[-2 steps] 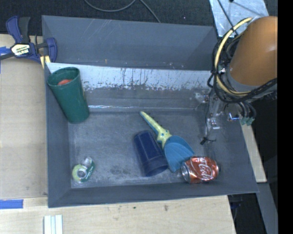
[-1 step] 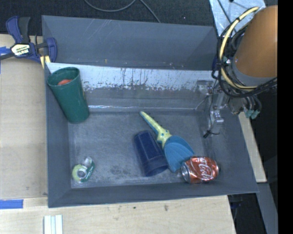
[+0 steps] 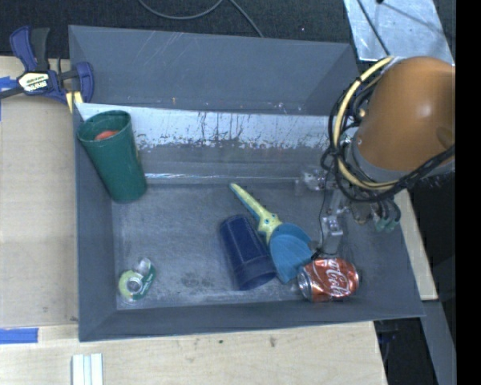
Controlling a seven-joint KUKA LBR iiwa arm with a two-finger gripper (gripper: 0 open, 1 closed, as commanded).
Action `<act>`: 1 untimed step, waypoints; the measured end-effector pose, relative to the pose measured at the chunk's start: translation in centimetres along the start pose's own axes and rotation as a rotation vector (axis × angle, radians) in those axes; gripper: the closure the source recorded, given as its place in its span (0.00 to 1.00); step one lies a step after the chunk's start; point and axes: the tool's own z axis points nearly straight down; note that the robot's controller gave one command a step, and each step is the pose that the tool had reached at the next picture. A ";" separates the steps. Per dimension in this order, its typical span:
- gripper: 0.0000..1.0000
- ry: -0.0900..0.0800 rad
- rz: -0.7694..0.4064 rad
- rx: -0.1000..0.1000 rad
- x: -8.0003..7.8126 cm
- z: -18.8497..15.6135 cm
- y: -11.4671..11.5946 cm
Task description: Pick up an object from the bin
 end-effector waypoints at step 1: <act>0.00 0.003 -0.037 -0.001 0.7 2.0 -1.4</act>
Offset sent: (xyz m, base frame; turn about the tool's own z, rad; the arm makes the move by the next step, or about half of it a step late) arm -0.0221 -0.0753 -0.0535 -0.0312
